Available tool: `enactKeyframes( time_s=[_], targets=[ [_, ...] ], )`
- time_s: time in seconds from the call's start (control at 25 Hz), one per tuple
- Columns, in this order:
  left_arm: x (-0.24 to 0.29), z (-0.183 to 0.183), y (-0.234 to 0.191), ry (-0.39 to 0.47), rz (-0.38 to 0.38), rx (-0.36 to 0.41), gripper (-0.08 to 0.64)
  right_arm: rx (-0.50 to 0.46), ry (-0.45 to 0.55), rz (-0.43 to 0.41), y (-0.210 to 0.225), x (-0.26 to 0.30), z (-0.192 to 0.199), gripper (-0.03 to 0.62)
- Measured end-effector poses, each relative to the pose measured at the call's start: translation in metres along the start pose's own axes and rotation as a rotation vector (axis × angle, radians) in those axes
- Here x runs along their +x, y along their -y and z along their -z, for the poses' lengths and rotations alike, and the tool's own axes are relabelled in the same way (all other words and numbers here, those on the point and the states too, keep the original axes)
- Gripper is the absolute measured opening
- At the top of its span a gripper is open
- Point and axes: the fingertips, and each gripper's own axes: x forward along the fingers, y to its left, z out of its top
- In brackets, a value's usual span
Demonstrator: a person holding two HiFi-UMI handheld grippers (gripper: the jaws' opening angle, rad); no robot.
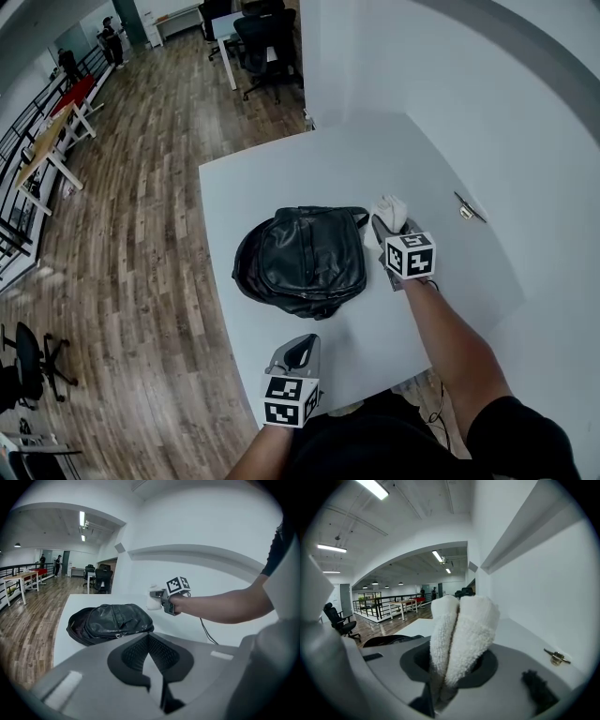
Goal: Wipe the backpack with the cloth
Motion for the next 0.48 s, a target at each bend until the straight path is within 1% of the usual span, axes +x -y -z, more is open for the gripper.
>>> enactKeyframes(
  time_s=[0.48],
  targets=[
    [0.002, -0.004, 0.014, 0.008, 0.023, 0.011, 0.008, -0.009, -0.003, 0.050, 0.023, -0.019, -0.004, 0.097]
  ],
)
